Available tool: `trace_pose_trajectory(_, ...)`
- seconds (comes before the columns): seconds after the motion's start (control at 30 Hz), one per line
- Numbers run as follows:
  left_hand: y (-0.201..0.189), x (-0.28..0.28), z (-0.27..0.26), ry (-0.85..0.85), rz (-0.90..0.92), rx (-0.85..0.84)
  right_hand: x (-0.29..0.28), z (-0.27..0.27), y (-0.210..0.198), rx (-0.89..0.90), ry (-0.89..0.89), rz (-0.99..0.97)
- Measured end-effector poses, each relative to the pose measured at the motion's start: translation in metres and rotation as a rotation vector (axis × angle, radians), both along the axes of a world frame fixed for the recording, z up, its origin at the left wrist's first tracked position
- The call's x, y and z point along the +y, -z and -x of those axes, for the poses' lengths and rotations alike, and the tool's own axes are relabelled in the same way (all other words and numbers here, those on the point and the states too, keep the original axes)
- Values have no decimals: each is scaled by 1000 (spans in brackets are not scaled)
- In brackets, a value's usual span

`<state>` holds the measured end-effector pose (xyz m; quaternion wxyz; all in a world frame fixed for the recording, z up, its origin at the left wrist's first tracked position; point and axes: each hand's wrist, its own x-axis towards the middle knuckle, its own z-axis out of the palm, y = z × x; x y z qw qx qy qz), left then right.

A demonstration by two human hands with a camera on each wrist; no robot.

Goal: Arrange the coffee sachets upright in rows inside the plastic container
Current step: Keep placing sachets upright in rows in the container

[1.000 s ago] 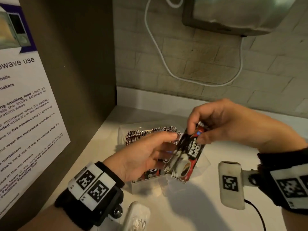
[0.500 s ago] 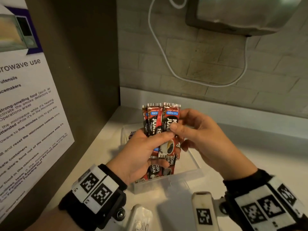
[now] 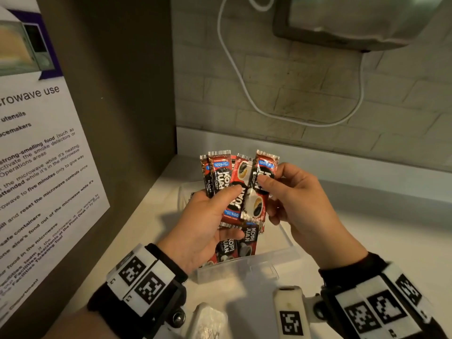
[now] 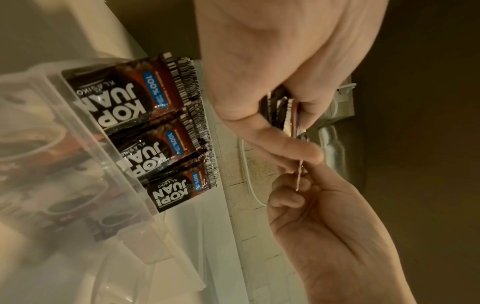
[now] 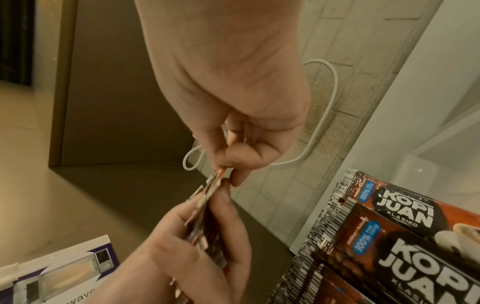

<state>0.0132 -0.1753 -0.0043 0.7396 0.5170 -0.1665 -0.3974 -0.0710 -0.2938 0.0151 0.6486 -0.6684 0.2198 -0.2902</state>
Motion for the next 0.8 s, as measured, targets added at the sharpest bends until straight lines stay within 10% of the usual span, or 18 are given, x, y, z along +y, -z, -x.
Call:
trace_pose_trajectory(0.53,7,-3,0,-65,-3,-78,2,7,0,54,-127,90)
trace_pose_trajectory(0.8,1,5,-11,-135,-30,-4,-48,17,3,20,154,17)
